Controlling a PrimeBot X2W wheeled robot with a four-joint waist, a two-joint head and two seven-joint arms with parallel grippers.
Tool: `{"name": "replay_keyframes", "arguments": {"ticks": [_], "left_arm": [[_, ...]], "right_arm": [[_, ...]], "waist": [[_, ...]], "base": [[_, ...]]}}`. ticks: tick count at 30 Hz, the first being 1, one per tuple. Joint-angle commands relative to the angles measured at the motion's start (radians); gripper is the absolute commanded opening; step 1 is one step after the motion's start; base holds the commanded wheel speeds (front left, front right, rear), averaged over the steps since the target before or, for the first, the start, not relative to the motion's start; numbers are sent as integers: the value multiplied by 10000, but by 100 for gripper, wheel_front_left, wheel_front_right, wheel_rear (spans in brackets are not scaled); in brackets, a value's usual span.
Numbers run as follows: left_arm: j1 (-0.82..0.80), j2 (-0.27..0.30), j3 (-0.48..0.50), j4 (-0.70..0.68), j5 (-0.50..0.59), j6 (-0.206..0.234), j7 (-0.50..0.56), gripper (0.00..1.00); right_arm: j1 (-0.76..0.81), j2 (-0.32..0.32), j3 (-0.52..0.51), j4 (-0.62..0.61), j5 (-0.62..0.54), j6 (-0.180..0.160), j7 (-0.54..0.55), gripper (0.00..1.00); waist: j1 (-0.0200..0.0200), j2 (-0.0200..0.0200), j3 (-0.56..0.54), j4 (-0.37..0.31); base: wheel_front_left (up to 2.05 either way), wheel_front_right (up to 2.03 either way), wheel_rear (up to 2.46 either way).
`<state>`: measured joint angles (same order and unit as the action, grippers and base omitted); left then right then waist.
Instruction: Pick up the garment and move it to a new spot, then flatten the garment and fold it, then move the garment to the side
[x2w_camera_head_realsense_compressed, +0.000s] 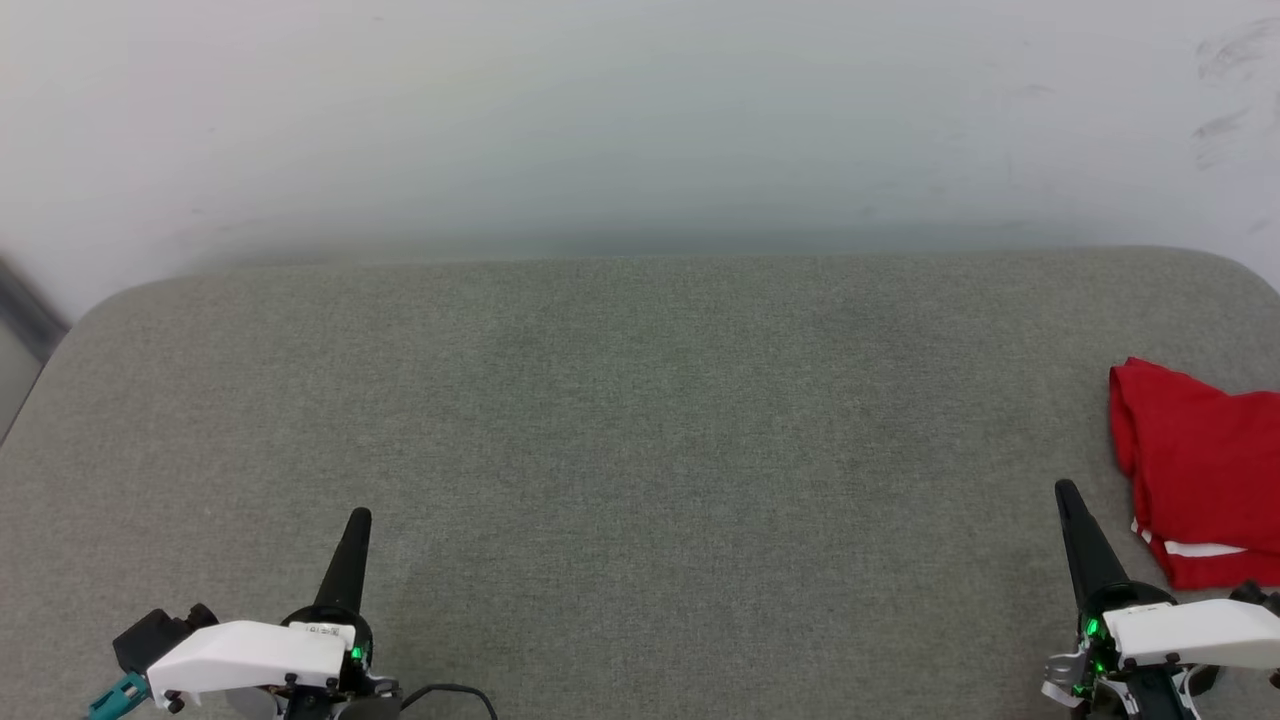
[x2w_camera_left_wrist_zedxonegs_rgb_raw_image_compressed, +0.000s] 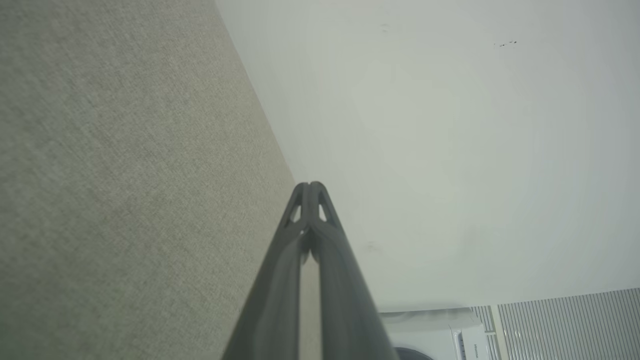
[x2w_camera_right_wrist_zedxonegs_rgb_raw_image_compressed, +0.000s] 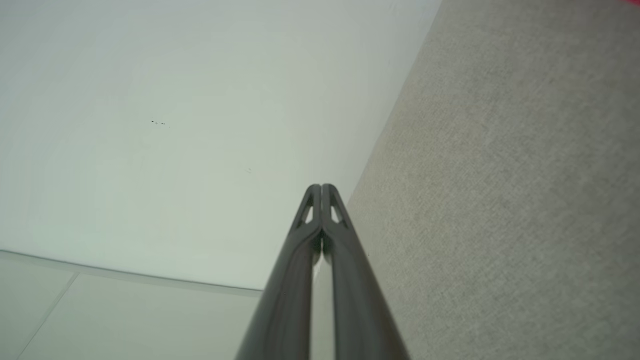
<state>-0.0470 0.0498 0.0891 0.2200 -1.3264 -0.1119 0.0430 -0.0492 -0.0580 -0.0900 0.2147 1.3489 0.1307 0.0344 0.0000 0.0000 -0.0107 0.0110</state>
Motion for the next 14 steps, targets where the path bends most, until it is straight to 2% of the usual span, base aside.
{"name": "replay_keyframes", "arguments": {"ticks": [1, 14], "left_arm": [[-226, 7, 43, -8, -215, -54, 89, 0], [-426, 8, 131, 107, -1312, -121, 357, 0]], "right_arm": [[-213, -50, -34, -15, 233, 1, 41, 0], [-392, -35, -77, 117, 1267, 1, 334, 0]], "waist": [[0, 0, 5, -4], [0, 0, 55, -44]], "base": [[0, 0, 0], [0, 0, 0]]}}
